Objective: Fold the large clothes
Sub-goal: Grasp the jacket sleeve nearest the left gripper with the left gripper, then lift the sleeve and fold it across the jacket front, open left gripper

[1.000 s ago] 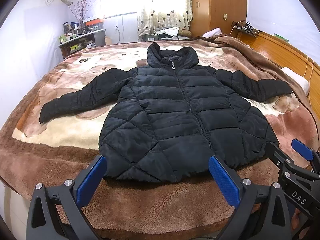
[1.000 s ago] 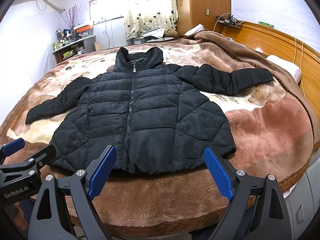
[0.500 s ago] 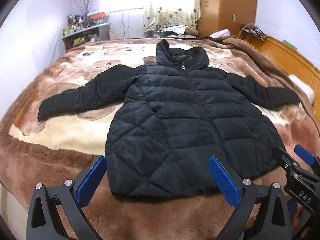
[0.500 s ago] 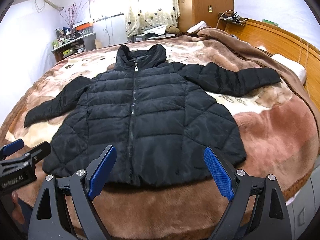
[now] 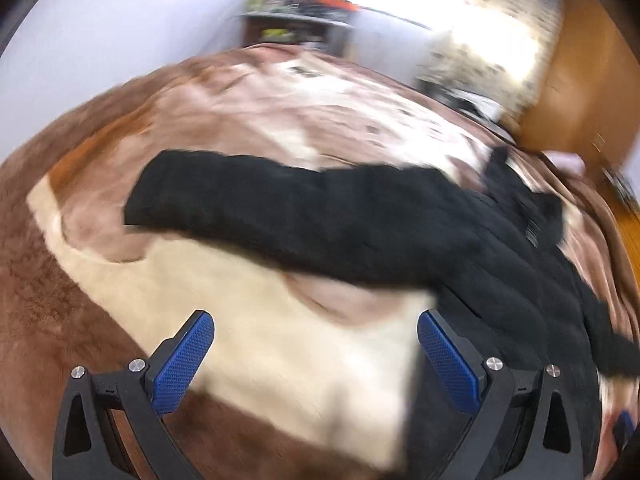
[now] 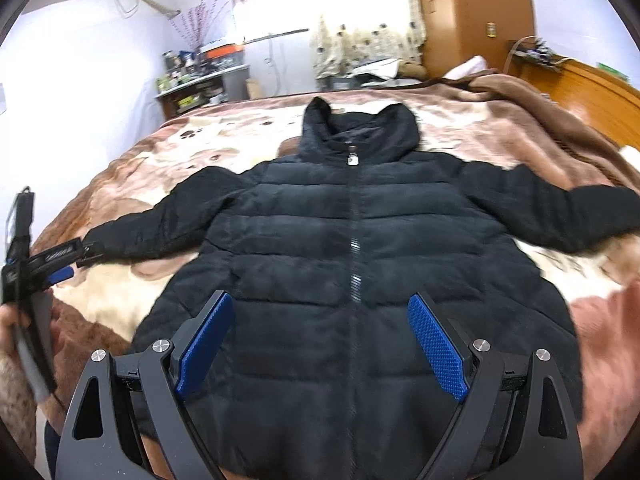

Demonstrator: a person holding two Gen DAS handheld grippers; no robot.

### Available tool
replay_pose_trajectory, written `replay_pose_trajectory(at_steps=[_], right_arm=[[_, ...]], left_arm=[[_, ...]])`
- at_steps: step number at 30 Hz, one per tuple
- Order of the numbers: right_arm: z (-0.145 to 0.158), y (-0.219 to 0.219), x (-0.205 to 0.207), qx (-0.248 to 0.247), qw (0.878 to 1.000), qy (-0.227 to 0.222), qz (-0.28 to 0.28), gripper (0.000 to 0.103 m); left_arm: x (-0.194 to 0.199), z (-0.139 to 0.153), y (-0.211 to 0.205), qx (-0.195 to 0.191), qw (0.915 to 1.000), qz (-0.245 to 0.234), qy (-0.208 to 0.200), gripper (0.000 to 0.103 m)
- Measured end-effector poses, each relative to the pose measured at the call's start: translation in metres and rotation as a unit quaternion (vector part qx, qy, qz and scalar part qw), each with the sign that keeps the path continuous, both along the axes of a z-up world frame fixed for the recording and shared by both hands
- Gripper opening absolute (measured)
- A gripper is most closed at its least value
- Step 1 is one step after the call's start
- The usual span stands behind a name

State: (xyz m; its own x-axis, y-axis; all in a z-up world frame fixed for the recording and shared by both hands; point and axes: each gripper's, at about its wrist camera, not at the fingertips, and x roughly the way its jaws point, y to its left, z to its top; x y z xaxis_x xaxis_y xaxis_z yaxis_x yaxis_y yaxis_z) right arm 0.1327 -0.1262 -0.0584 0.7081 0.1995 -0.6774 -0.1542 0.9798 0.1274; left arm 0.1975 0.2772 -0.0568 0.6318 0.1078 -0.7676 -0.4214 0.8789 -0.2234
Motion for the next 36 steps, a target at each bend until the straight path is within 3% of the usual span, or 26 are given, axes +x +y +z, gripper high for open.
replay_pose_trajectory(at_steps=[6,9,15,24,27,32,36], right_arm=[[-0.015,0.034,0.041,-0.004,0.999,0.015,0.036,0.090],[-0.023,0.048,0.056,-0.005,0.998,0.020,0.054,0.090],[-0.033,0.068,0.075,-0.022,0.997,0.028,0.072,0.090],[-0.037,0.076,0.091,-0.013,0.996,0.030,0.083,0.090],[-0.035,0.075,0.096,-0.003,0.995,0.032,0.091,0.090],[-0.031,0.071,0.098,0.006,0.995,0.030,0.092,0.090],[-0.027,0.064,0.097,0.006,0.996,0.030,0.088,0.090]], left_arm=[[0.041,-0.042,0.083,-0.087,0.9931,0.079,0.003,0.103],[0.053,-0.060,0.111,-0.091,0.9878,0.125,0.018,0.103],[0.067,-0.080,0.134,-0.087,0.9820,0.166,0.022,0.103],[0.080,-0.093,0.145,-0.139,0.9655,0.218,0.032,0.102],[0.082,-0.088,0.144,-0.152,0.9630,0.221,0.020,0.077],[0.095,-0.072,0.134,-0.150,0.9681,0.201,0.004,0.028],[0.098,-0.046,0.115,-0.119,0.9763,0.179,-0.025,0.020]])
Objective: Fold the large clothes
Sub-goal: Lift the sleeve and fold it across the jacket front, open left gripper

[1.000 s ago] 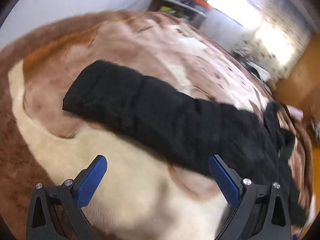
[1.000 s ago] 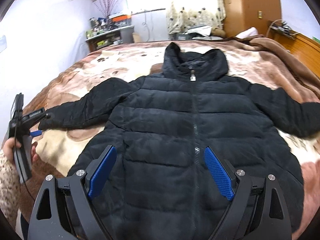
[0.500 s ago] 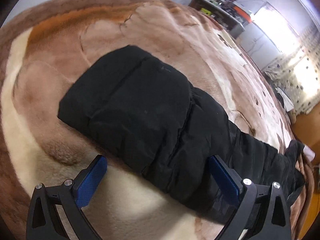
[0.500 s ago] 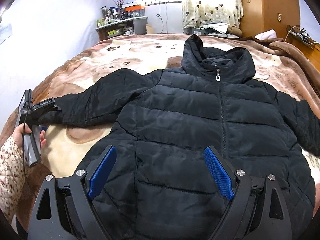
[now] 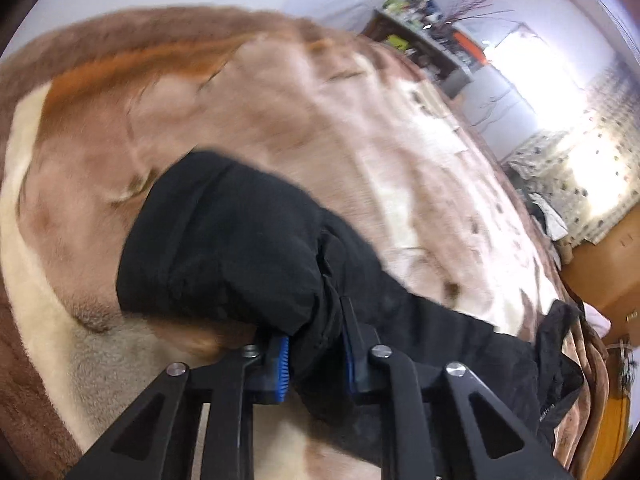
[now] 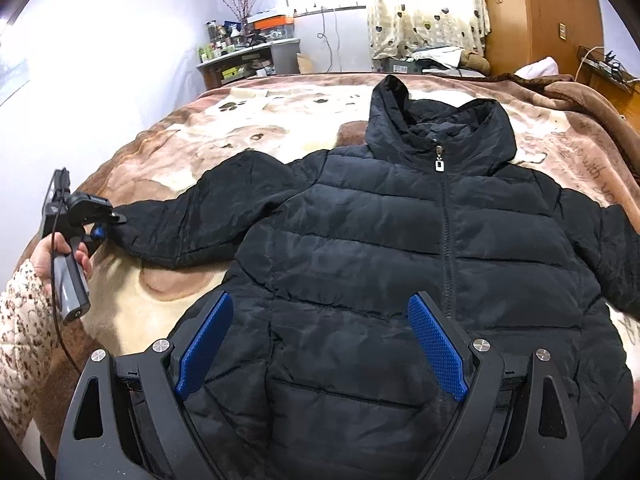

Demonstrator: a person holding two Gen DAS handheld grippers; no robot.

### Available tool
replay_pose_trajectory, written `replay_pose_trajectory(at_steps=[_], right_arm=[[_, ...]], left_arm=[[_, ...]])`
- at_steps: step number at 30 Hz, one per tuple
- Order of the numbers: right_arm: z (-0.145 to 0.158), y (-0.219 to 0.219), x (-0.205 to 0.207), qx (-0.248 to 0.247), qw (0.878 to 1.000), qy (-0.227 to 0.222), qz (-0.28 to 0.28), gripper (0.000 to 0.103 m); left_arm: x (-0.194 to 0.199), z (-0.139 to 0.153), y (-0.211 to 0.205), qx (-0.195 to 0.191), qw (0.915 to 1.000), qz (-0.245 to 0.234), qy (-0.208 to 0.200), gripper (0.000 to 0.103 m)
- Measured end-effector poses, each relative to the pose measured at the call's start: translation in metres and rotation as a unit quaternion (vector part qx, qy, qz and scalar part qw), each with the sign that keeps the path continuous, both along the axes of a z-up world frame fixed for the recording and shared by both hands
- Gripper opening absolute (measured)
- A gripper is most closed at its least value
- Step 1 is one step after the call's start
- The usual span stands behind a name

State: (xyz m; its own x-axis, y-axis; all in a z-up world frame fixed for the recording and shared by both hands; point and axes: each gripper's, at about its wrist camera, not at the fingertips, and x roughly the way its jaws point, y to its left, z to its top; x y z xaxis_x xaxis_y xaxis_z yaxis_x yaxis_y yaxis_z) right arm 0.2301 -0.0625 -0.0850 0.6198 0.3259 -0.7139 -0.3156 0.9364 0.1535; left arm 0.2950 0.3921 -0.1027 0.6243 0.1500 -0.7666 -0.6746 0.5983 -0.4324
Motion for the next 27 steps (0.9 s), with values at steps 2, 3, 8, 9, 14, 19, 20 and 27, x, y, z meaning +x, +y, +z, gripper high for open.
replay_pose_trajectory(at_steps=[2,3,8,9,14,19,20,27], right_arm=[[0.002,-0.004,0.000,-0.005,1.000,-0.002,-0.007,0.090],[0.004,-0.008,0.000,-0.008,1.000,-0.007,-0.011,0.090],[0.017,-0.027,-0.003,-0.003,0.999,-0.031,-0.027,0.090],[0.019,-0.032,-0.003,-0.001,0.999,-0.034,-0.032,0.090],[0.026,-0.057,-0.002,0.009,0.998,-0.040,-0.057,0.090],[0.027,-0.087,-0.002,0.013,0.995,-0.042,-0.090,0.090],[0.028,-0.092,-0.003,0.016,0.994,-0.043,-0.096,0.090],[0.026,-0.125,-0.003,0.020,0.991,-0.043,-0.124,0.090]], left_arm=[[0.003,0.017,-0.016,0.030,0.9993,-0.023,-0.008,0.018],[0.005,0.028,-0.027,0.042,0.9982,-0.039,-0.018,0.018],[0.012,0.074,-0.090,0.093,0.9865,-0.119,-0.064,0.018],[0.015,0.081,-0.106,0.096,0.9828,-0.141,-0.070,0.018],[0.033,0.103,-0.177,0.122,0.9636,-0.224,-0.082,0.018],[0.049,0.106,-0.233,0.129,0.9492,-0.279,-0.070,0.018],[0.054,0.106,-0.246,0.127,0.9456,-0.292,-0.065,0.018],[0.074,0.091,-0.324,0.150,0.9225,-0.354,-0.031,0.018]])
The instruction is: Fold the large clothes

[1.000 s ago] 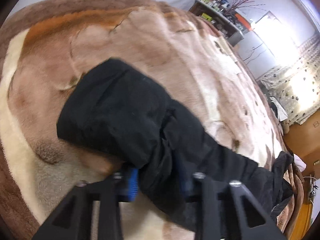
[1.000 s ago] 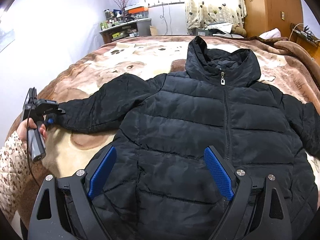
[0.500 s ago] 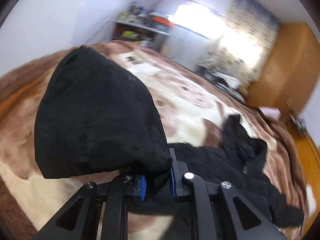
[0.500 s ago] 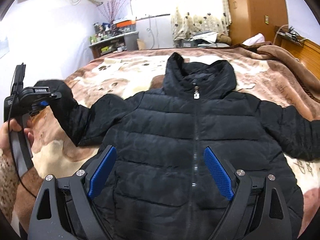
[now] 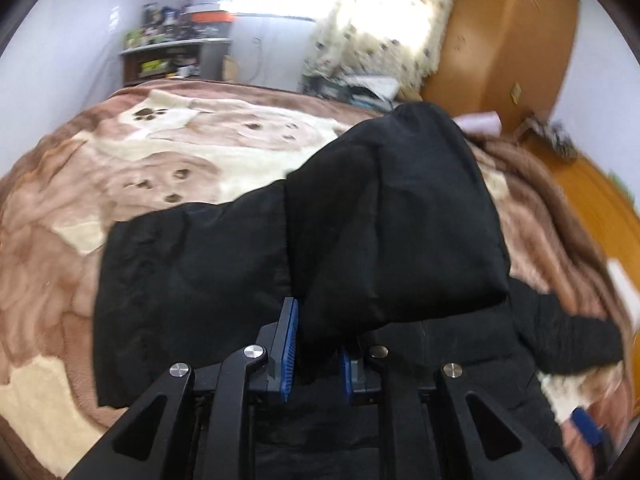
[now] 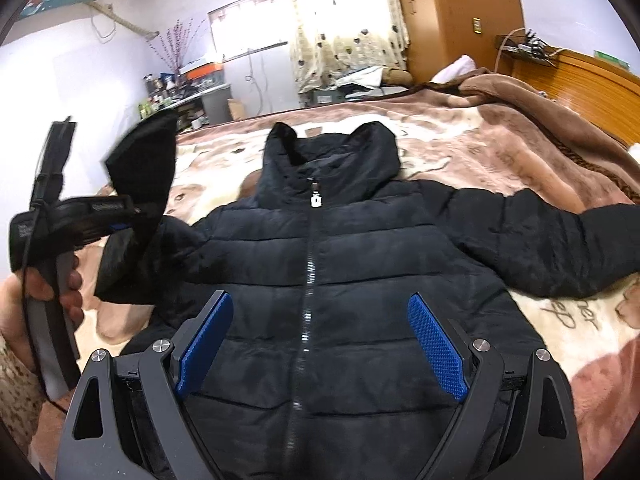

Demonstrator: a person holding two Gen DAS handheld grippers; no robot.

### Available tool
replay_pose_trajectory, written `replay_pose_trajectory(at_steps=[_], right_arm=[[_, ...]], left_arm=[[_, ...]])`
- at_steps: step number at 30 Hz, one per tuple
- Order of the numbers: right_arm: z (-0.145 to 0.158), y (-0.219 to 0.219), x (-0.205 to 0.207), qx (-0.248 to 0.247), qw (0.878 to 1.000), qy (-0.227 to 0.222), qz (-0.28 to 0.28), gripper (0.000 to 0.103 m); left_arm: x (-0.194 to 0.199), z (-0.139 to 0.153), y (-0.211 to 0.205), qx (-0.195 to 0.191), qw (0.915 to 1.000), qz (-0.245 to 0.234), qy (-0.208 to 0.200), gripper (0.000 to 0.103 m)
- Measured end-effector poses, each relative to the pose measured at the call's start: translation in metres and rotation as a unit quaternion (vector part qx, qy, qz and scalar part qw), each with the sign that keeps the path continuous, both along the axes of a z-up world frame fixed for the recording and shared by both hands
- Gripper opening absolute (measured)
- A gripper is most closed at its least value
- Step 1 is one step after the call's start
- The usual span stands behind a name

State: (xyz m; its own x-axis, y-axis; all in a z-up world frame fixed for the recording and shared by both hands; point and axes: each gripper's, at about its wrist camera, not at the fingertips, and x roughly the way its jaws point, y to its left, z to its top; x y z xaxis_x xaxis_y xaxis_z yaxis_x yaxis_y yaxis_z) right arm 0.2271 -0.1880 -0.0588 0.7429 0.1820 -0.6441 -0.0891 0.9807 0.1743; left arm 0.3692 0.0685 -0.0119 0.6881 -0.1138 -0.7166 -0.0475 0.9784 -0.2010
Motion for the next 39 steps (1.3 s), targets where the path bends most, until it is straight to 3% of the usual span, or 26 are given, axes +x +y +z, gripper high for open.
replay_pose_trajectory(at_steps=[5,12,16,20,23,28,33,36,39], right_arm=[[-0.009,-0.023,0.000,0.004,1.000,0.009,-0.019,0.090],[-0.027,-0.046,0.007,-0.001,0.999,0.036,-0.033,0.090],[-0.033,-0.055,0.011,-0.004,0.998,0.040,-0.042,0.090],[-0.039,-0.061,0.015,0.000,0.997,0.046,-0.054,0.090],[-0.043,-0.066,0.018,-0.004,0.997,0.047,-0.065,0.090],[-0.049,-0.073,0.031,-0.008,0.996,0.061,-0.069,0.090],[-0.055,-0.077,0.056,0.064,0.994,0.072,-0.041,0.090],[-0.062,-0.070,0.074,0.094,0.992,0.076,-0.016,0.090],[-0.069,-0.055,0.091,0.102,0.990,0.096,0.017,0.090]], left_arm=[[0.012,-0.027,-0.051,0.015,0.9990,-0.031,0.030,0.018],[0.025,-0.075,-0.091,0.040,0.9934,-0.064,0.086,0.018],[0.026,-0.086,-0.102,0.024,0.9914,-0.086,0.096,0.021],[0.027,-0.089,-0.110,0.009,0.9891,-0.106,0.101,0.048],[0.030,-0.087,-0.113,-0.002,0.9865,-0.127,0.104,0.065],[0.023,-0.072,-0.104,-0.029,0.9823,-0.147,0.113,0.072],[-0.001,-0.028,-0.078,-0.053,0.9801,-0.171,0.086,0.082],[-0.015,-0.001,-0.051,-0.054,0.9836,-0.157,0.069,0.087],[-0.027,0.022,-0.022,-0.027,0.9891,-0.135,0.052,0.089]])
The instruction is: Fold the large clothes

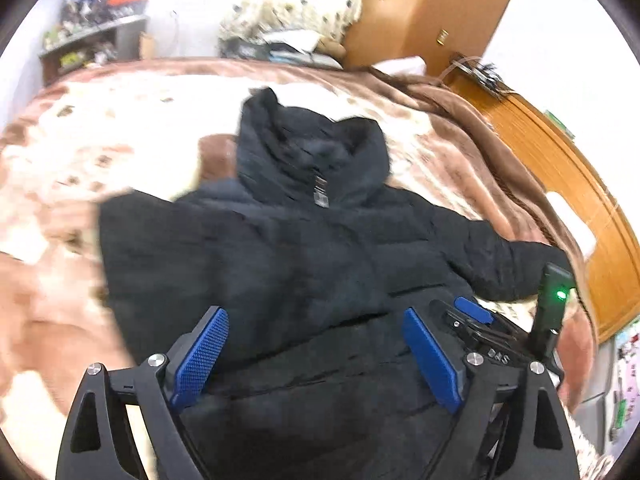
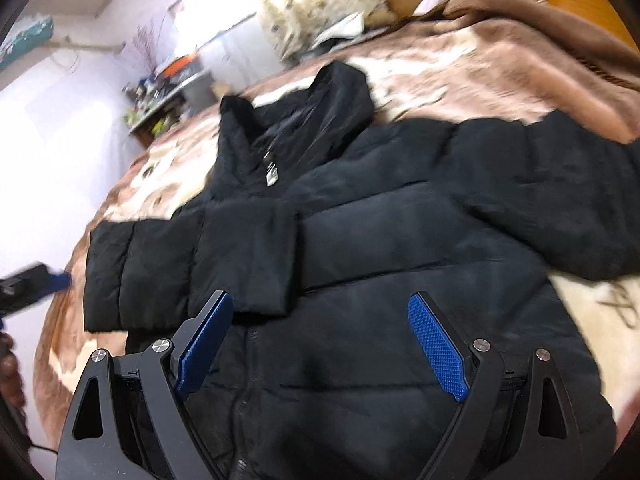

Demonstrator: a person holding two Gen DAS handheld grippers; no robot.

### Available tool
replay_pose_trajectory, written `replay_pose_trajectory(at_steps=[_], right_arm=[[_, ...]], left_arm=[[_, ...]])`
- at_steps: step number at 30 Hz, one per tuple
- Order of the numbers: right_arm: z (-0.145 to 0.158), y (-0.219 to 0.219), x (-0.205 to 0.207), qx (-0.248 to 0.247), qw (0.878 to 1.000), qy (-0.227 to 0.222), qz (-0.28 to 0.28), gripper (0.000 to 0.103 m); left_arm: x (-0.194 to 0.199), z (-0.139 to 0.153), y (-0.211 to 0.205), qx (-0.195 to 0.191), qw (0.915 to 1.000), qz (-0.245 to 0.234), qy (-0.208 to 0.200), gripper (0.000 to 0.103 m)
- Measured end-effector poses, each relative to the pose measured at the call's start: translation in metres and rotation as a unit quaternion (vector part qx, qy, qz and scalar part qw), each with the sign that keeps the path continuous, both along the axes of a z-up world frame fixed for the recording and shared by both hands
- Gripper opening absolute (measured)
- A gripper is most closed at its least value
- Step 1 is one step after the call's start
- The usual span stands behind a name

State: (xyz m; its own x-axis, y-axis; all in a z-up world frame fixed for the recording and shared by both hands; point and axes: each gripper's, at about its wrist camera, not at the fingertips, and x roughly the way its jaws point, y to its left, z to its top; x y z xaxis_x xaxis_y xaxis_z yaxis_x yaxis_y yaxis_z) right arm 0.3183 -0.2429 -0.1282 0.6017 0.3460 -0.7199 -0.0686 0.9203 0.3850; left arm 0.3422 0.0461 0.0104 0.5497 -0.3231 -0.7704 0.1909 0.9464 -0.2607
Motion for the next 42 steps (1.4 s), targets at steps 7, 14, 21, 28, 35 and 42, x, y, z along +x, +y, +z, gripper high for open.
replay_pose_trajectory(at_steps=[7,14,21,28,35,42], right_arm=[[-0.017,0.041,0.041,-0.033,0.999,0.019,0.037,0.090],[-0.033,0.067,0.060,-0.055,0.995,0.058,0.066,0.044],[-0.017,0.059,0.050,-0.040,0.997,0.033,0.057,0.005],[0.019,0.019,0.037,-0.065,0.998,-0.027,0.004,0.004],[0.005,-0.001,0.040,-0.107,0.994,-0.010,-0.021,0.004],[-0.018,-0.010,0.046,-0.143,0.989,0.014,-0.028,0.004]], left_arm=[[-0.021,0.013,0.065,0.029,0.9974,0.065,0.012,0.089],[-0.033,0.013,0.105,0.028,0.9938,0.100,0.041,0.089],[-0.013,0.009,0.105,0.046,0.9904,0.130,0.017,0.089],[0.020,-0.018,0.080,0.064,0.9900,0.124,0.020,0.089],[0.065,-0.070,0.059,0.091,0.9855,0.125,0.069,0.089],[0.099,-0.119,0.065,0.097,0.9723,0.178,0.117,0.089]])
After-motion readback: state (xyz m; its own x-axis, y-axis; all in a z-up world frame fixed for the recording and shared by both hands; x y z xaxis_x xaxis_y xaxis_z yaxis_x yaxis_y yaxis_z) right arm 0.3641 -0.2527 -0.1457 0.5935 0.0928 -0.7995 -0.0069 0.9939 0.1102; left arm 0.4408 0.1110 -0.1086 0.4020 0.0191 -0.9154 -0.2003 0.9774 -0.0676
